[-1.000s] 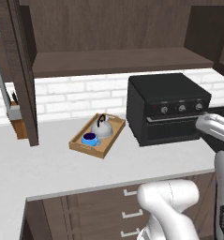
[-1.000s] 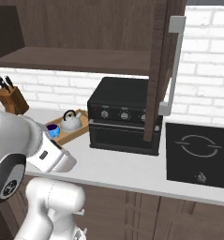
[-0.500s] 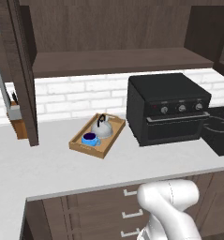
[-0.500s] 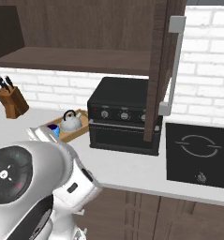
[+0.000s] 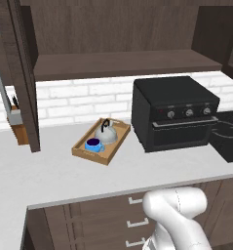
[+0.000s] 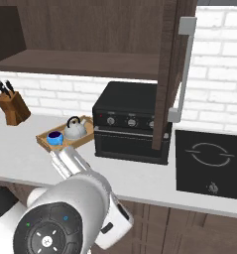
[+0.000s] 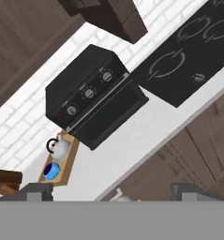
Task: Pick the kettle from the counter and place it on the tray. Then pick the mug from the cabinet and place it on the tray. Then close the cabinet doors.
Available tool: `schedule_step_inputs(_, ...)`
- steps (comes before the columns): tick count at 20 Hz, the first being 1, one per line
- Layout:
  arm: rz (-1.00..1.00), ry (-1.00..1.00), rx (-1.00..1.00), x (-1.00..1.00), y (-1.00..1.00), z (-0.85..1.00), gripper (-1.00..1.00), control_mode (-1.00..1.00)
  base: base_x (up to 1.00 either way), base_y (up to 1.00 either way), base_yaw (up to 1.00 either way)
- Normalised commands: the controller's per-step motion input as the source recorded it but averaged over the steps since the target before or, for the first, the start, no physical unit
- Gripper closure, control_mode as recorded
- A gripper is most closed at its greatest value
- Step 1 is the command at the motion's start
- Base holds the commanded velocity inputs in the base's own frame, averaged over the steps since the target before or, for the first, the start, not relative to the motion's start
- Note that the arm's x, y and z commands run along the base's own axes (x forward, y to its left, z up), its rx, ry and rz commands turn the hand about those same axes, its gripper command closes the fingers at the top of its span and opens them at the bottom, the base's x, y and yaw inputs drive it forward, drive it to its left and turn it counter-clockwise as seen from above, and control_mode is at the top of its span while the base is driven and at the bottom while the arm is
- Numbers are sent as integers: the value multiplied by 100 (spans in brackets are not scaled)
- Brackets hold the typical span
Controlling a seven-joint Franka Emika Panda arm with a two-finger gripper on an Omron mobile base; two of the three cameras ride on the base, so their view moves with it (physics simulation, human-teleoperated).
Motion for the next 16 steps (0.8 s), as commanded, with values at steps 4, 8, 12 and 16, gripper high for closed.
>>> schedule_step_inputs(4, 0, 0, 7, 11, -45, -4, -100, -100, 0, 0, 0)
schedule_step_inputs(8, 0, -5, 7, 2, -38, -12, -100, -100, 0, 0, 0)
schedule_step_inputs(12, 0, -6, 9, 4, -39, -13, -100, -100, 0, 0, 0)
schedule_step_inputs(16, 0, -7, 10, 6, -44, -6, -100, -100, 0, 0, 0)
